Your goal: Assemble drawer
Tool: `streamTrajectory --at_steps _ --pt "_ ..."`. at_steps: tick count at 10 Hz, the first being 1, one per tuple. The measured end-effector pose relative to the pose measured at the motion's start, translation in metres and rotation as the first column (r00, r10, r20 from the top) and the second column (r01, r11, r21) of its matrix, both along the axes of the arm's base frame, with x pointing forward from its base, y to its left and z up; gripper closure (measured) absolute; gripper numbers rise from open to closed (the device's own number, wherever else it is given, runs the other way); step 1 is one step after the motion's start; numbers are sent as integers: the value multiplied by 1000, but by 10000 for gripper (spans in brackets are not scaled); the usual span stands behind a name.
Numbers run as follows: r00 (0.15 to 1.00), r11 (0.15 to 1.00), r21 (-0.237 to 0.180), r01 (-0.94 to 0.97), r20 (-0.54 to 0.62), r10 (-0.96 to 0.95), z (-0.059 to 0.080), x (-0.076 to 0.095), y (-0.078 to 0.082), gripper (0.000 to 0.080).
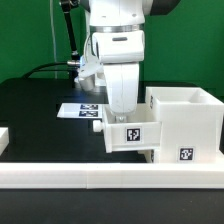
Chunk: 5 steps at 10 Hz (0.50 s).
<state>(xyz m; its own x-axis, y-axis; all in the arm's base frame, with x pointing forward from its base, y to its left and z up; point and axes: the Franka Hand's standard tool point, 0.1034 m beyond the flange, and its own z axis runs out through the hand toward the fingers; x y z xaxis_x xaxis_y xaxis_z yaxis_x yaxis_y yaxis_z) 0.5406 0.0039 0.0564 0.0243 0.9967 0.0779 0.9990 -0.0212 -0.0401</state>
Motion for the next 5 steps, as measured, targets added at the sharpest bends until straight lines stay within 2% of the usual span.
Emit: streamTrajectory --at_steps 5 --pt "1000 1000 3 12 27 -12 -5 -4 1 758"
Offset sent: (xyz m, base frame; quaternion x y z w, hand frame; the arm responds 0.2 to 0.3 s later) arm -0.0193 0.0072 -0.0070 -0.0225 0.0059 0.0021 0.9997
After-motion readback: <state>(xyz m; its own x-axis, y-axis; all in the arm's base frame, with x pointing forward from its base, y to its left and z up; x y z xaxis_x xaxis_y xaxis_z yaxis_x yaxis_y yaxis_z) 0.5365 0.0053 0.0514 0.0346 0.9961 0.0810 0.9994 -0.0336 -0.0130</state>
